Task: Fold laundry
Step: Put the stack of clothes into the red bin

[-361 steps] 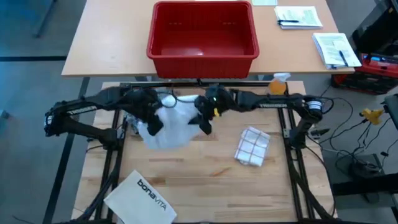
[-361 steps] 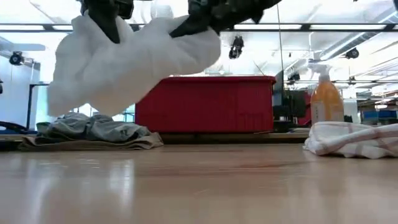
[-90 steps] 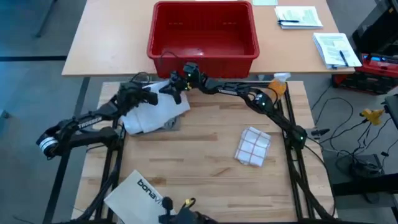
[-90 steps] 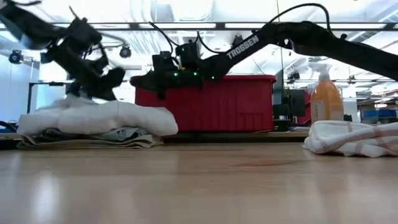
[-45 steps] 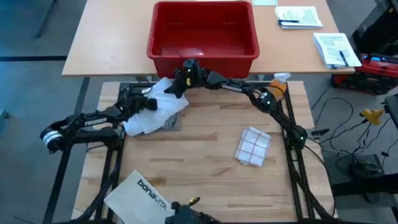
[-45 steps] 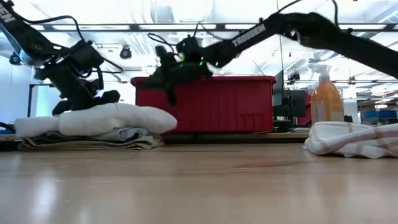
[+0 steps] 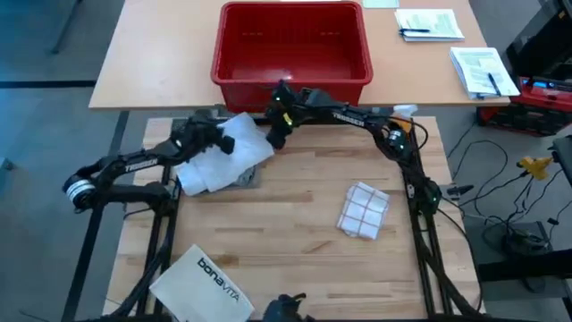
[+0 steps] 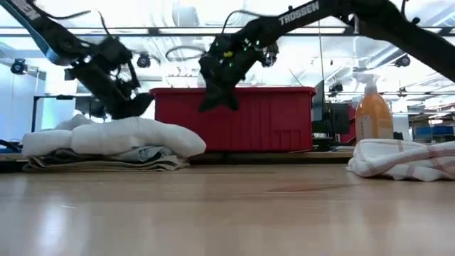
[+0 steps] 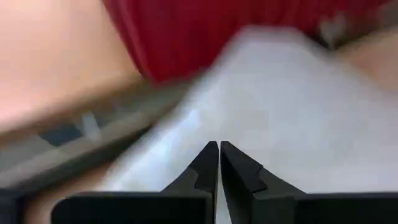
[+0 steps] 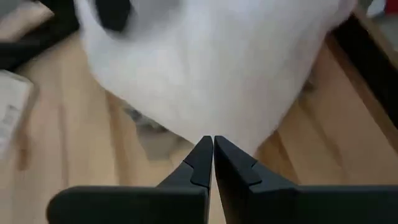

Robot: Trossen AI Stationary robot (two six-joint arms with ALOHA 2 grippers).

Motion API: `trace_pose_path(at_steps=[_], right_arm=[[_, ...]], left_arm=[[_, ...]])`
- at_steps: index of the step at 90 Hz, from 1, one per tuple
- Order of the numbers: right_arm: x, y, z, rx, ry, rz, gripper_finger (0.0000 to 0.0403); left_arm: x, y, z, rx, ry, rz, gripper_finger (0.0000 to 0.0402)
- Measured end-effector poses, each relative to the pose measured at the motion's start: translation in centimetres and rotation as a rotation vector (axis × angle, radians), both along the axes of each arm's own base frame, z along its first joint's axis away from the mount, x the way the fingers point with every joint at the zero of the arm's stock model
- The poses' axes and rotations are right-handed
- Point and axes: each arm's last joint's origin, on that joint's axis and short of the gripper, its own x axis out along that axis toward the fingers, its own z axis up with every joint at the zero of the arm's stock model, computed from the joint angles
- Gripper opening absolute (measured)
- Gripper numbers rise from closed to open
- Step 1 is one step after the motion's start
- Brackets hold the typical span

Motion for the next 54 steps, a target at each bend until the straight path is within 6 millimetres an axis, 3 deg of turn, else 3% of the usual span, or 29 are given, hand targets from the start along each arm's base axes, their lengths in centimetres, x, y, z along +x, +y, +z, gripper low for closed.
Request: trace_pose_path(at_steps=[10,25,33,54], right_arm=[[-1.3,0.9,2.7,0.007,-0.021,-0.011,0.0],[-3.8,2.2,4.1,-0.028,0.05,-0.087,0.0],[-5.8,3.3,5.8,-0.016,0.039,-0.115,0.0],[-12.3,7.3,9.1,-0.023,-0.003,-0.118,0.0]], left_arm=[[0.5,0.3,-1.6,-0.126,-0.001,0.036,0.0],[0.9,0.5,-4.3,-0.262,0.046,0.084,0.0],[1.2,0.3,-5.5,-0.329,0.06,0.084,0.0],[3.5,-2.8,-5.2,-0.477,-0.065,-0.05,0.0]])
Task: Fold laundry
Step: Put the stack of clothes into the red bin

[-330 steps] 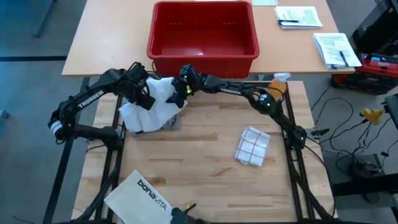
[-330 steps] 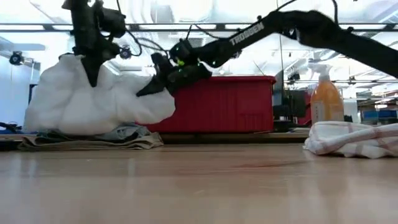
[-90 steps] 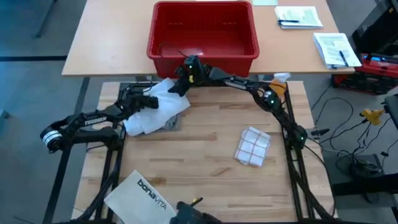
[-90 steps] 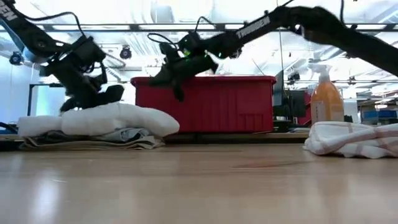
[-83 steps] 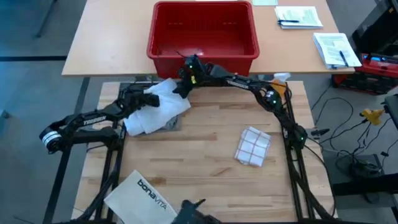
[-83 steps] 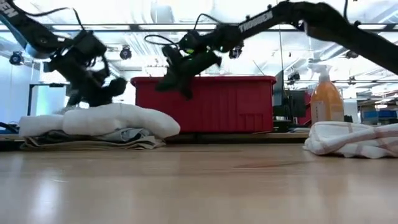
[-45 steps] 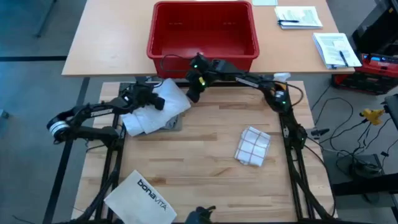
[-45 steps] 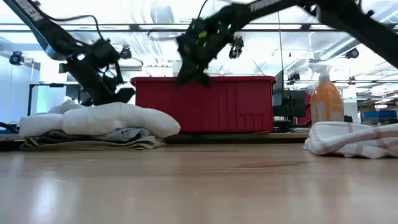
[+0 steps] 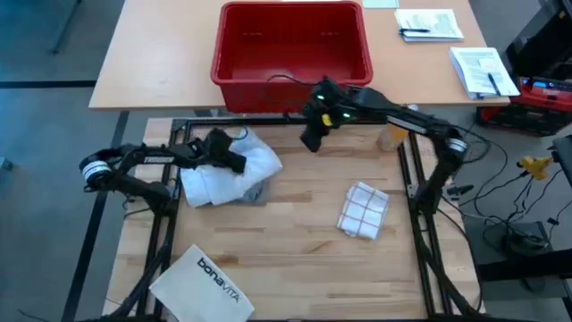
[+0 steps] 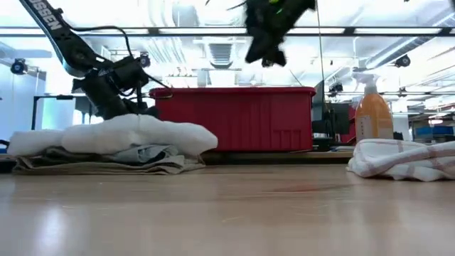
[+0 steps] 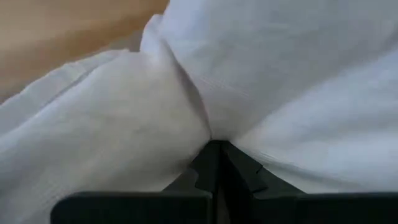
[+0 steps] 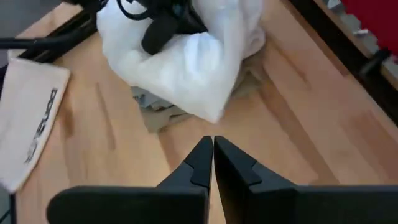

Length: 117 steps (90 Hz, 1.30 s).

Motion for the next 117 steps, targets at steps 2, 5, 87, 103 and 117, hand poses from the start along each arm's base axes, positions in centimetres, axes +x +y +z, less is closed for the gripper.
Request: trace_pose_path(at_steps=[2,5,87,103,117], right_arm=[[-0.8,0.4,0.5,-0.008,-0.014,0.0,0.0],[-2.1,1.1,1.3,-0.02,-0.036,-0.002,0.0],[-19.7,11.9,1.0,0.034,-0.196,0.081,0.0],[-17.1,14.1,-4.3,0.21,-0.117,0.17,0.0],[-14.8,17.0,-7.5,0.36,-0.218,0.143,0.0]], left_arm=[[0.2,-0.3,0.1,-0.004,-0.005,0.006,0.0],[0.6,-0.9,0.2,-0.003,-0.012,0.01,0.0],[15.0,-21.8,12.6,0.304,-0.265,-0.546,0.0],[14.4,-22.1,14.8,0.333,-0.104,-0.647,0.0],[12.0,-21.9,13.6,0.263,-0.13,-0.692,0.0]])
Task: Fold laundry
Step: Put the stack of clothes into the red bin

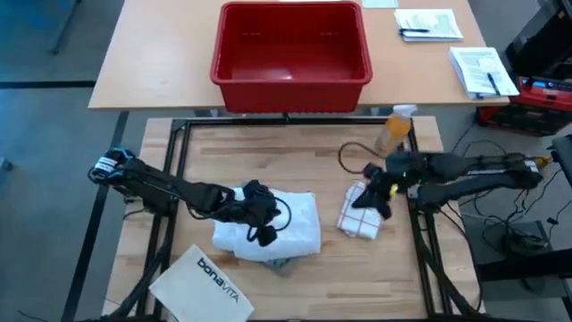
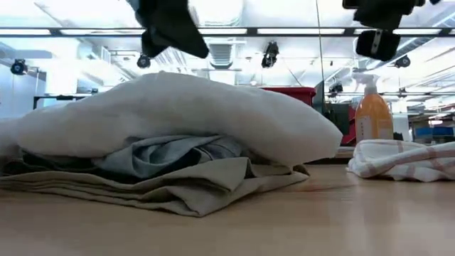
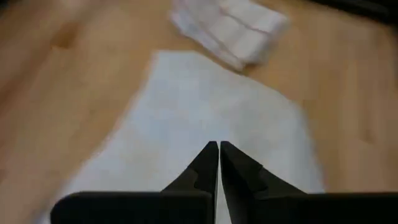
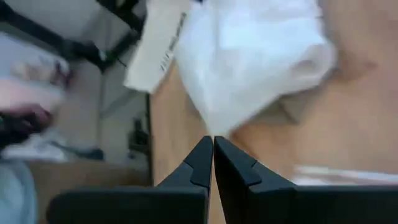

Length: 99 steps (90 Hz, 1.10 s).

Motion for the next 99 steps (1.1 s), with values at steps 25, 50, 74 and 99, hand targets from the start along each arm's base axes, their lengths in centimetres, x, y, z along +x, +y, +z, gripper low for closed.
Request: trace_pose_path(at_steps=[25,50,74,99], right_arm=[[1.9,6.6,-5.8,0.278,0.04,-0.252,0.0087],[5.3,13.4,-11.6,0.579,0.157,-0.586,0.0305],[9.9,16.3,-16.0,0.628,0.207,-0.7,0.0378],[12.4,17.4,-17.8,0.632,0.147,-0.815,0.0398]], left_arm=[[-5.0,1.3,-3.3,-0.126,-0.065,-0.2,0.0],[-6.5,2.4,-5.5,-0.096,-0.046,-0.422,0.0],[-6.4,3.7,-7.0,-0.048,-0.027,-0.449,0.0],[-5.4,4.7,-9.2,-0.07,0.027,-0.434,0.0]])
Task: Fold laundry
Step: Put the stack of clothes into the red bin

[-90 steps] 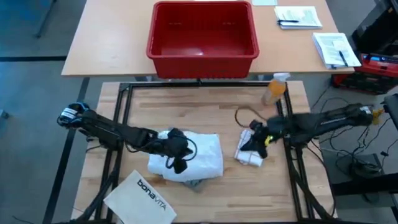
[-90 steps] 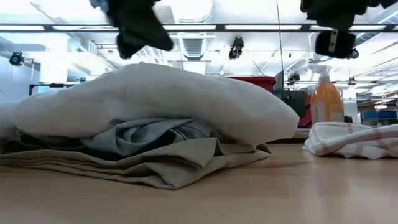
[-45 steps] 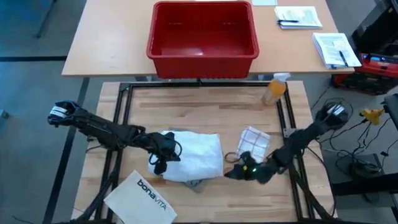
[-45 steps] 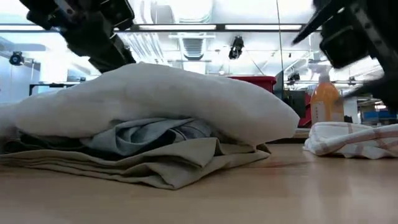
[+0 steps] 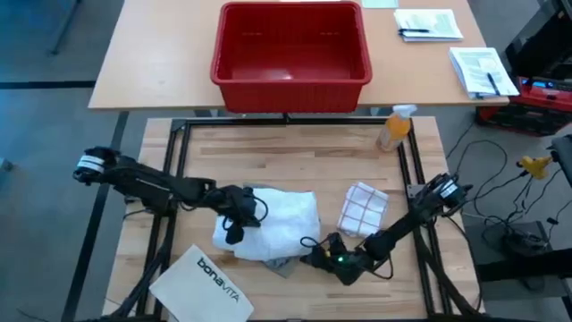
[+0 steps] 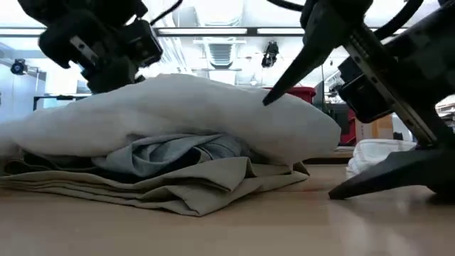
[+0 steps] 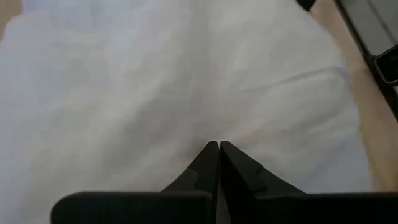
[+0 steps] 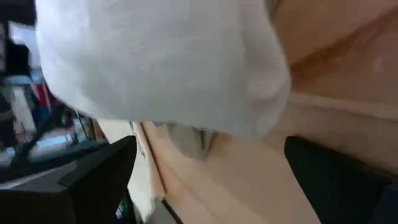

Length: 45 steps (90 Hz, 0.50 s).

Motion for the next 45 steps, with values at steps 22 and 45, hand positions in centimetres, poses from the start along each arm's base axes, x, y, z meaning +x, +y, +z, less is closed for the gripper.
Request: trace_pose_path(at_steps=[22,45], right_arm=[[1.3,-0.7,-0.2,0.023,0.036,-0.117,0.0399],[3.2,-2.4,0.5,0.003,0.065,-0.149,0.0399]], left_arm=[[1.2,-0.3,-2.4,-0.07,0.052,-0.028,0.0],[1.5,-0.4,-2.8,-0.089,0.048,-0.046,0.0]])
